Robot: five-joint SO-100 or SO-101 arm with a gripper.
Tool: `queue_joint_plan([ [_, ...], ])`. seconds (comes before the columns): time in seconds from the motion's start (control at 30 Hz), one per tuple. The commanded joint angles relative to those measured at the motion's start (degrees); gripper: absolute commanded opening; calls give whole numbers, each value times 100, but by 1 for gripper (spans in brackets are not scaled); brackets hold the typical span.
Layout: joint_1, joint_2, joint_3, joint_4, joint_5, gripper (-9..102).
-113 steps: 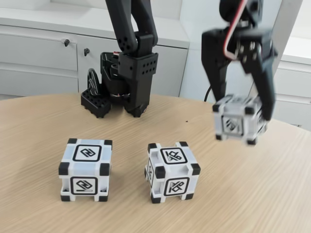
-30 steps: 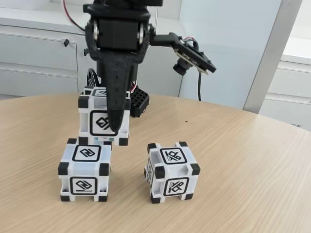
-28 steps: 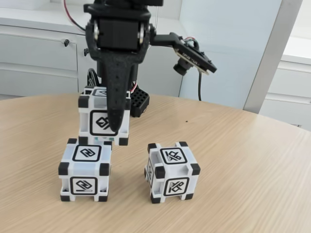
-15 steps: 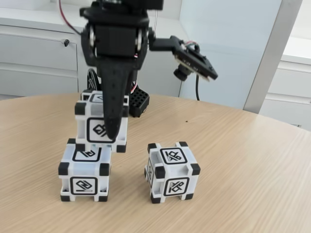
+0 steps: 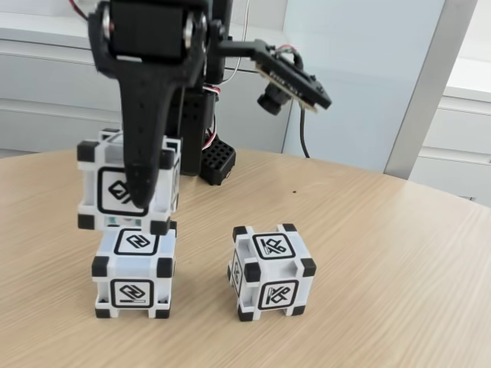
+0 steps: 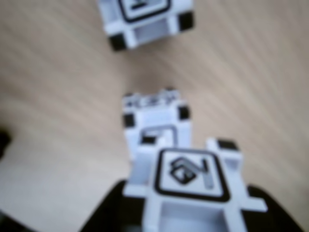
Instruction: Stack cubes from left to right.
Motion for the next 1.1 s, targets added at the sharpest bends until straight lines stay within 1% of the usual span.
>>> queue_joint_plan([
  [0.0, 62, 9, -272, -53, -62, 0],
  [0.4, 53, -18, -202, 18, -158, 0],
  [1.07, 53, -721, -202, 35, -316, 0],
])
